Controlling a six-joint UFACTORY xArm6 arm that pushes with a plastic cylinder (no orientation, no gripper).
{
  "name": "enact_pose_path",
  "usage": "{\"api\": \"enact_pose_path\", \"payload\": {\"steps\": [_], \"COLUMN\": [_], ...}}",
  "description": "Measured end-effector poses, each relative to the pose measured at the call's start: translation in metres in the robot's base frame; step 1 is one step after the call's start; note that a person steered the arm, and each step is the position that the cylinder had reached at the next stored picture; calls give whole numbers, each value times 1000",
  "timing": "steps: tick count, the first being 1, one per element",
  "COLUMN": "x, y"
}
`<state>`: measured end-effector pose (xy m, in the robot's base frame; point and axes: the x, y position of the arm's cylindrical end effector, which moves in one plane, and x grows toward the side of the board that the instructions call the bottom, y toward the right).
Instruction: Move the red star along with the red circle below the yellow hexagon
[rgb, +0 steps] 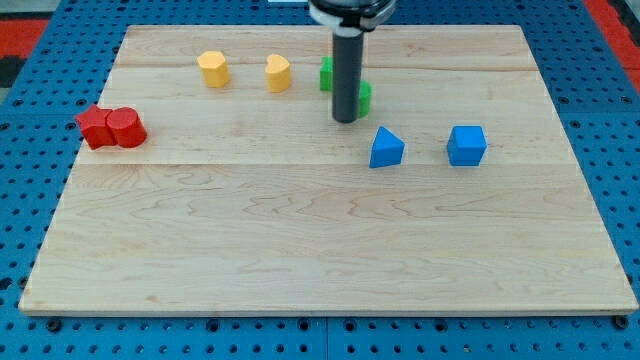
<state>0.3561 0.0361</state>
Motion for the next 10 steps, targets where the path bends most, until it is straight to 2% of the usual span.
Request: {"api": "enact_pose_path", "payload": {"steps": [2, 3, 4, 6, 7, 8, 10], "x": [-33, -8, 23, 108, 82, 80, 41], "y": [37, 20, -62, -219, -336, -341, -341]}}
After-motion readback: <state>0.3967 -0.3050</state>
